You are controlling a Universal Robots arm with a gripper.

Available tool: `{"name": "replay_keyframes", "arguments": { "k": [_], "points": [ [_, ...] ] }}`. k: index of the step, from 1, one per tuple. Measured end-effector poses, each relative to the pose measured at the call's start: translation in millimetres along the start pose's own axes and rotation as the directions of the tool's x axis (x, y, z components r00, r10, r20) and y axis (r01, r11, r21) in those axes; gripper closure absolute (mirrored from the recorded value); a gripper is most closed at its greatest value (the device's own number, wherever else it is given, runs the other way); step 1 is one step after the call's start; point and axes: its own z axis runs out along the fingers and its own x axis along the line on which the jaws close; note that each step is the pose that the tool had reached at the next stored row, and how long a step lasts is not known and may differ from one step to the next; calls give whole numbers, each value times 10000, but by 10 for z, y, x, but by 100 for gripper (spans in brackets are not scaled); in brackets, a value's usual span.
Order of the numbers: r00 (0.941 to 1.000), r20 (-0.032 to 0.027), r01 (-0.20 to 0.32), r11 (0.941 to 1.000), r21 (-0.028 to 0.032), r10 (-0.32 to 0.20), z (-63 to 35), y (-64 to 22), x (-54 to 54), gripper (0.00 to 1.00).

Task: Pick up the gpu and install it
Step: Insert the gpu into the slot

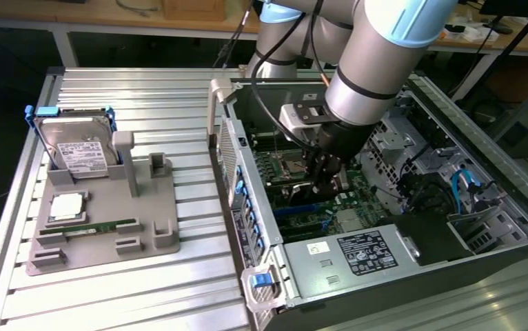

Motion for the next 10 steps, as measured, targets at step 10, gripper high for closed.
{"name": "replay_keyframes", "arguments": {
  "k": [10],
  "points": [
    [10000,0,-7,10000,0,7,3,1,15,73]
  ]
}}
